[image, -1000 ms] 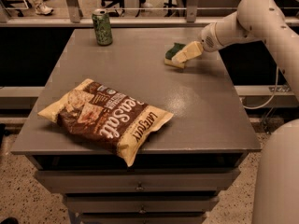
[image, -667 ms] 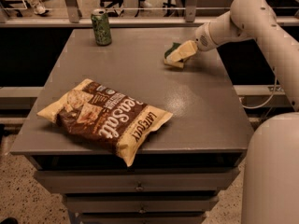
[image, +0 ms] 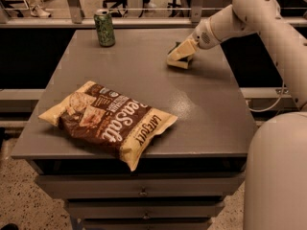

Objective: Move sponge near green can

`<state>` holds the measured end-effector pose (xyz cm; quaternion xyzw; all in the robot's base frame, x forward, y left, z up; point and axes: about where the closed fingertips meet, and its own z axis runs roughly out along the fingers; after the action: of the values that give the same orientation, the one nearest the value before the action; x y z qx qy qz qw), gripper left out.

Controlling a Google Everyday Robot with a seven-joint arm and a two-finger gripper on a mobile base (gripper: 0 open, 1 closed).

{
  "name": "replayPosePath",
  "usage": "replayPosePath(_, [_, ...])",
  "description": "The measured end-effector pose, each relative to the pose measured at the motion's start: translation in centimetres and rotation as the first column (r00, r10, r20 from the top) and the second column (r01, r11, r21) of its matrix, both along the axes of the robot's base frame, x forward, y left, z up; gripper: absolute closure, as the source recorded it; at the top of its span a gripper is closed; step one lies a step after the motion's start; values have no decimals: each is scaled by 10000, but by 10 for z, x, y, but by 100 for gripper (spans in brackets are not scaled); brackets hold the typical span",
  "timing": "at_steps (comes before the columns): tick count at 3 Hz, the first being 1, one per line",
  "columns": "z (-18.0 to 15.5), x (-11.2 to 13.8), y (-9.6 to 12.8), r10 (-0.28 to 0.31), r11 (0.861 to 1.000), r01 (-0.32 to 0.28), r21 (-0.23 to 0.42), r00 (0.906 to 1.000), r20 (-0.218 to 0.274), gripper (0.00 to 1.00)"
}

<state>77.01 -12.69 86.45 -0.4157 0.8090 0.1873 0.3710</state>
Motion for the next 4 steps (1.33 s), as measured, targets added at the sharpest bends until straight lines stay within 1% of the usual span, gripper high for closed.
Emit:
replayPosePath(1, [12, -17, 10, 599, 9982, -599, -42, 9982, 0, 85])
replayPosePath(2, [52, -25, 20, 1185, 9930, -1182, -86, 9885, 944, 100])
replayPosePath(3, [52, -25, 20, 1184, 9930, -1182, -83, 9885, 944, 100])
replayPosePath(4, [60, 17, 45, 567, 9981, -594, 140, 9877, 1456, 100])
